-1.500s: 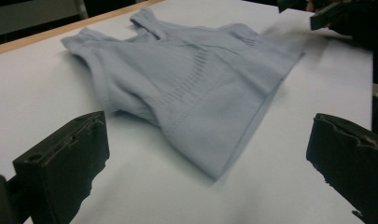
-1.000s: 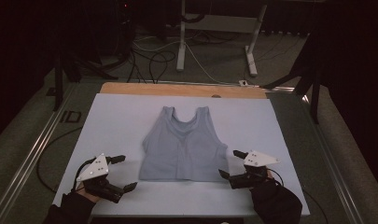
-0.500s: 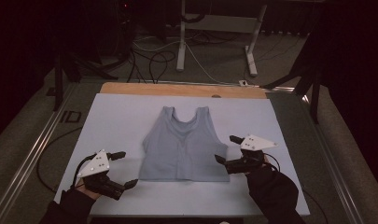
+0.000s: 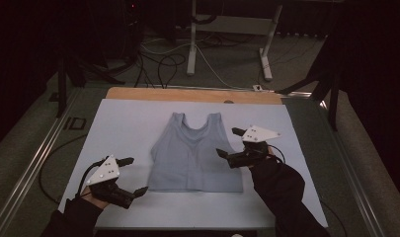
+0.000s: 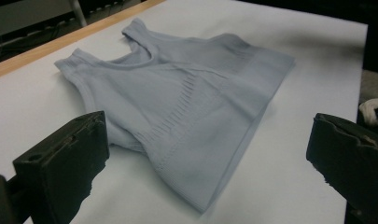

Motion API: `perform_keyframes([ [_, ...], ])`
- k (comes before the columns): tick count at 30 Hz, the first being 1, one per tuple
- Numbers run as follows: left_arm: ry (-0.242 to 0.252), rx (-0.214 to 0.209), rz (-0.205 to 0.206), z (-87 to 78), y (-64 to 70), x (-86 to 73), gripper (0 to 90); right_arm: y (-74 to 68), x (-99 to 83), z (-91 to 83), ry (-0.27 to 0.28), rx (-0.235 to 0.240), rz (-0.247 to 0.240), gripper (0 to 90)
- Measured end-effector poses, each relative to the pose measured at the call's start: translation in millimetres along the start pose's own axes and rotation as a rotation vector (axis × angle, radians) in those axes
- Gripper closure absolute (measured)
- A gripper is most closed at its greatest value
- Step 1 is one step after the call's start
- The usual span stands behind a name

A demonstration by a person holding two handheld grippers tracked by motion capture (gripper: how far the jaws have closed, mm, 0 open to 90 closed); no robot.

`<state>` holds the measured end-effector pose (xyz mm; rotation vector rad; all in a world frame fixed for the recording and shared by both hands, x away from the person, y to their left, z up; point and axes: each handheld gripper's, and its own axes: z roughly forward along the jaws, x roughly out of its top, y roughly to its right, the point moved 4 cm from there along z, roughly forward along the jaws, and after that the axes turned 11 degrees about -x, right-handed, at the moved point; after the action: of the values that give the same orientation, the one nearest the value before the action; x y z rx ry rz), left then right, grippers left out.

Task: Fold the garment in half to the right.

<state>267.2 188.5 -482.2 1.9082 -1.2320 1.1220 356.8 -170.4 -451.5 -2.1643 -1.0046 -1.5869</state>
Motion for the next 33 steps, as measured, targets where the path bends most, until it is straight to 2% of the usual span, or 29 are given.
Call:
perform_keyframes([
  [5, -0.014, 0.011, -0.002, 3.8, -0.4, 3.1, 0.2, -1.4, 11.4, 17.1, 0.01, 0.024, 0.002, 9.0],
  [8, -0.004, 0.023, -0.02, 6.1, -1.5, 6.6, 0.3, -3.6, 18.8, 28.6, 0.012, 0.038, -0.002, 9.0],
  [15, -0.023, 0.028, -0.012, 13.8, 1.1, 12.4, 0.3, -9.8, 34.0, 55.0, 0.017, 0.066, -0.023, 9.0],
  [23, -0.045, 0.058, -0.047, 22.6, 1.1, 12.5, 0.2, -14.7, 44.2, 78.4, 0.016, 0.089, -0.023, 9.0],
  [26, -0.049, 0.059, -0.047, 25.0, 1.7, 12.8, 0.2, -15.1, 48.1, 87.8, 0.012, 0.097, -0.026, 9.0],
  [27, -0.054, 0.074, -0.051, 25.7, 0.9, 12.6, 0.3, -15.3, 49.5, 90.9, 0.012, 0.096, -0.029, 9.0],
  [33, -0.056, 0.094, -0.078, 29.7, -2.1, 9.6, 0.3, -18.5, 56.3, 110.3, -0.001, 0.109, -0.025, 9.0],
])
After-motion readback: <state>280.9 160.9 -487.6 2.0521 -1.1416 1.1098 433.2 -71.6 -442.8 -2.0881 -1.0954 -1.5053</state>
